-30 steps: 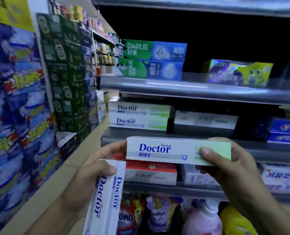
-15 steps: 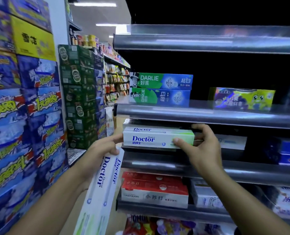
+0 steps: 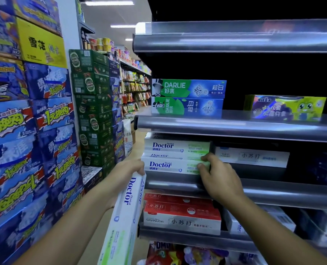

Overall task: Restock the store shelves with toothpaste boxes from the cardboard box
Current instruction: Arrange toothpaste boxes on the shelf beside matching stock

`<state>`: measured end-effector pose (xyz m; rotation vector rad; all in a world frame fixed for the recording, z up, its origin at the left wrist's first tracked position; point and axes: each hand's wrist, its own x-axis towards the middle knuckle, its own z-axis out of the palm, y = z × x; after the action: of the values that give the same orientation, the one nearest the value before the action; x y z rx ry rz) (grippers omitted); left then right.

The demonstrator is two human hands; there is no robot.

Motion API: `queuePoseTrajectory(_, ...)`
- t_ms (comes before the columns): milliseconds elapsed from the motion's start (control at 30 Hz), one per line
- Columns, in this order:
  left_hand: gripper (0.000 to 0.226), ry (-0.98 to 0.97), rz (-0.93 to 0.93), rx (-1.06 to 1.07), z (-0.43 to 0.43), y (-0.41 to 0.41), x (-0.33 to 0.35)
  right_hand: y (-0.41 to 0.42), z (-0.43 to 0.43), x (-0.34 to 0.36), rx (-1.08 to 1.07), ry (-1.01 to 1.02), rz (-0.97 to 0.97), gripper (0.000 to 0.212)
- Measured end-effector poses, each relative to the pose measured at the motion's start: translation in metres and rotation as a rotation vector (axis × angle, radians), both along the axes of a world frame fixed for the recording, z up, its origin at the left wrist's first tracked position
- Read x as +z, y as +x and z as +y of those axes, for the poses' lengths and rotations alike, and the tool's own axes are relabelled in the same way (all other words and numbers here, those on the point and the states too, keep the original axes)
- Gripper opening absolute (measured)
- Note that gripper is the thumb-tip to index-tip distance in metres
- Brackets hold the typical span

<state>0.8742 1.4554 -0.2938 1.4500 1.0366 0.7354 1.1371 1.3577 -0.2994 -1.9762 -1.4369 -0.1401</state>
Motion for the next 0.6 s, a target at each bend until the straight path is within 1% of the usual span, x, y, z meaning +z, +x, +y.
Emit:
queuePoseTrajectory(33, 0.076, -0.006, -0.039, 0.043, -0.001, 0.0, 0.0, 0.0, -0.001, 0.001, 0.007, -0.011, 0.002, 0.035)
queuePoseTrajectory(67, 0.082, -0.019, -0.066, 0.085, -0.005, 0.001, 0.001, -0.001, -0.004, 0.002, 0.014, -0.017, 0.009, 0.037)
queuePoseTrajectory(100, 0.08, -0.012, -0.089, 0.11, -0.009, -0.001, 0.0, -0.003, -0.007, 0.003, 0.021, -0.003, 0.016, 0.039)
queuePoseTrajectory(133, 0.068, -0.02, -0.141, 0.135, -0.015, 0.001, 0.002, -0.005, -0.012, 0.004, 0.032, 0.044, 0.018, 0.04)
queuePoseTrajectory(200, 0.039, -0.025, -0.265, 0.255, -0.024, 0.001, 0.006, -0.014, -0.028, 0.006, 0.081, 0.192, -0.01, 0.037)
queuePoseTrajectory(267, 0.027, -0.017, -0.411, 0.385, -0.028, 0.003, 0.006, -0.032, -0.048, 0.003, 0.196, 0.292, -0.024, 0.03)
queuePoseTrajectory(300, 0.022, -0.01, -0.472, 0.444, -0.031, 0.003, 0.007, -0.041, -0.058, -0.001, 0.269, 0.283, 0.001, 0.027)
queuePoseTrajectory(333, 0.018, -0.012, -0.528, 0.499, -0.034, 0.004, 0.007, -0.049, -0.067, -0.006, 0.336, 0.227, 0.064, 0.029)
queuePoseTrajectory(367, 0.017, -0.018, -0.574, 0.554, -0.036, 0.005, 0.008, -0.057, -0.075, -0.009, 0.394, 0.144, 0.161, 0.039)
queuePoseTrajectory(433, 0.019, -0.056, -0.681, 0.628, -0.038, 0.008, 0.01, -0.067, -0.085, -0.015, 0.469, -0.04, 0.367, 0.053)
queuePoseTrajectory(467, 0.02, -0.076, -0.732, 0.648, -0.039, 0.01, 0.009, -0.071, -0.087, -0.018, 0.482, -0.1, 0.43, 0.054)
queuePoseTrajectory(500, 0.02, -0.091, -0.778, 0.669, -0.04, 0.013, 0.009, -0.073, -0.087, -0.021, 0.484, -0.119, 0.493, 0.053)
queuePoseTrajectory(533, 0.021, -0.091, -0.811, 0.687, -0.039, 0.016, 0.007, -0.076, -0.085, -0.023, 0.476, -0.094, 0.575, 0.048)
queuePoseTrajectory(600, 0.022, -0.076, -0.858, 0.674, -0.04, 0.023, 0.006, -0.075, -0.081, -0.026, 0.422, 0.019, 0.738, 0.033)
